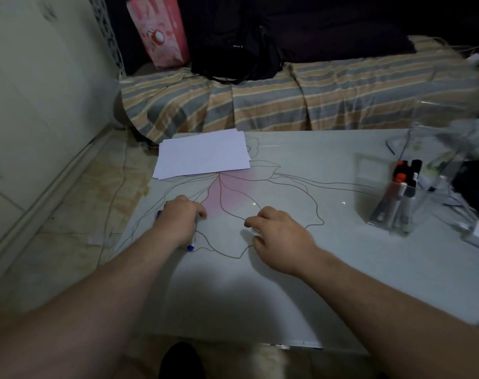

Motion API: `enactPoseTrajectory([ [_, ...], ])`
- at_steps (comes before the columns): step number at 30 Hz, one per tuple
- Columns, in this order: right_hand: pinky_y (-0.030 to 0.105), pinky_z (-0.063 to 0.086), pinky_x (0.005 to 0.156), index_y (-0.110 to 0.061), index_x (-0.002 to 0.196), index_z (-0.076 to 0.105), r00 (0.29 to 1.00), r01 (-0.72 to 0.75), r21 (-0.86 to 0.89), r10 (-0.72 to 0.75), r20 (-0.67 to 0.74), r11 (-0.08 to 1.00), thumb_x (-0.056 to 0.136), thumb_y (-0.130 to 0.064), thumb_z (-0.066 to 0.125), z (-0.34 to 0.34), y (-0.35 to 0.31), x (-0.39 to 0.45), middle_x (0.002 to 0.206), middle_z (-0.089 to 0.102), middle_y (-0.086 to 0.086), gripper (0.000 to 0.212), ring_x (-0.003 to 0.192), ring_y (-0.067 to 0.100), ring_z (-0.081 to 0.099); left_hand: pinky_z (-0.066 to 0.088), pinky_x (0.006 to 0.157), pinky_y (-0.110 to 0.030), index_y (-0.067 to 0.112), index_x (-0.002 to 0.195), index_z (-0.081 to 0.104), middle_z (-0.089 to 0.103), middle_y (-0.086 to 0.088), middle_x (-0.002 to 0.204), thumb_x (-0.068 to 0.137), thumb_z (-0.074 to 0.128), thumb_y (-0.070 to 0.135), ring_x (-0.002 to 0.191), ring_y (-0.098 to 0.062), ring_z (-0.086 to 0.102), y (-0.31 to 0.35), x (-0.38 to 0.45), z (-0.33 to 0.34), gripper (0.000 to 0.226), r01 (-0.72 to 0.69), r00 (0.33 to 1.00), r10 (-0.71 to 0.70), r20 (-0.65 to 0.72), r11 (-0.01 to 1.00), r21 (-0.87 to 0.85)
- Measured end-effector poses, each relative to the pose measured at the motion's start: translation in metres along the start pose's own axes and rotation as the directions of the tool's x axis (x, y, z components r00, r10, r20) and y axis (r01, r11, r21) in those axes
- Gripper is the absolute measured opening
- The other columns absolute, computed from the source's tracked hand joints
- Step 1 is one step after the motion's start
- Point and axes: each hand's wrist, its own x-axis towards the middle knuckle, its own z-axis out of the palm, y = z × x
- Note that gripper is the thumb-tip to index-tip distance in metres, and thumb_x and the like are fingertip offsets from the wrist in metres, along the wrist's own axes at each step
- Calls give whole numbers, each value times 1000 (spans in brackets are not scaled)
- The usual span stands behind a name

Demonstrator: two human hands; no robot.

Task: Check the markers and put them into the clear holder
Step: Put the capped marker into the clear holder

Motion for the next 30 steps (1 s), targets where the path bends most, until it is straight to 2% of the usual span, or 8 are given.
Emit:
enactPoseTrajectory([
  [6, 40, 51, 89, -34, 134, 55, 1000, -14, -15, 15, 28, 1000, 96, -26, 47, -2, 5, -3, 131, 50, -3, 40, 118, 27, 49, 45, 88, -25, 29, 115, 75, 59, -1, 117, 76, 66, 2, 100, -20, 61, 21, -2, 5, 48, -91, 996, 93, 7, 986, -140],
  [10, 41, 49, 91, -35, 133, 55, 995, -15, -13, 16, 103, 1000, 95, -31, 47, 4, 4, -5, 125, 51, 1, 39, 116, 28, 49, 39, 75, -23, 30, 96, 78, 62, 3, 97, 80, 60, 8, 91, -16, 61, 67, -16, 9, 32, -200, 978, 210, 11, 945, -260],
  [12, 41, 49, 90, -34, 132, 56, 990, -40, 9, 39, 138, 999, 96, -37, 49, 6, 3, -6, 119, 51, 5, 37, 110, 29, 51, 40, 71, -25, 29, 82, 70, 58, 2, 89, 76, 61, 12, 88, -19, 61, 91, -25, 12, 19, -262, 958, 284, 33, 917, -302],
  [15, 42, 52, 87, -27, 125, 58, 979, -98, -27, 101, 176, 995, 94, -36, 57, 9, 9, -4, 109, 49, 7, 33, 103, 31, 57, 47, 74, -29, 29, 91, 58, 59, 4, 91, 73, 58, 7, 88, -19, 61, 106, -31, 20, 28, -289, 950, 312, 0, 880, -378],
  [20, 37, 50, 78, -18, 127, 56, 974, -142, -107, 158, 161, 984, 92, -12, 52, 12, 22, -4, 107, 51, 11, 36, 97, 34, 60, 41, 64, -7, 24, 104, 62, 64, 7, 93, 78, 52, -1, 80, -12, 63, 101, -29, 22, 37, -296, 948, 317, -29, 843, -450],
  [24, 36, 40, 69, -14, 127, 42, 961, -245, -104, 256, 108, 964, 93, -11, 45, 1, 32, -7, 108, 55, 16, 35, 93, 38, 58, 52, 85, -26, 28, 108, 73, 62, 4, 105, 78, 59, -2, 91, -12, 65, 95, -22, 25, 44, -335, 939, 341, -51, 866, -370],
  [27, 37, 41, 64, -15, 109, 35, 933, -341, -39, 343, 105, 939, 89, -10, 49, -9, 41, -7, 92, 52, 11, 25, 80, 34, 54, 44, 84, -22, 28, 116, 73, 51, 6, 109, 80, 74, 8, 94, -11, 55, 90, -17, 26, 41, -287, 953, 303, -2, 900, -328],
  [30, 42, 49, 68, -16, 110, 36, 929, -355, -26, 356, 98, 934, 89, -9, 47, -15, 47, -7, 93, 54, 10, 25, 82, 32, 55, 39, 82, -22, 30, 113, 73, 53, 5, 110, 80, 78, 18, 98, -14, 53, 86, -12, 25, 35, -284, 951, 307, 39, 916, -284],
])
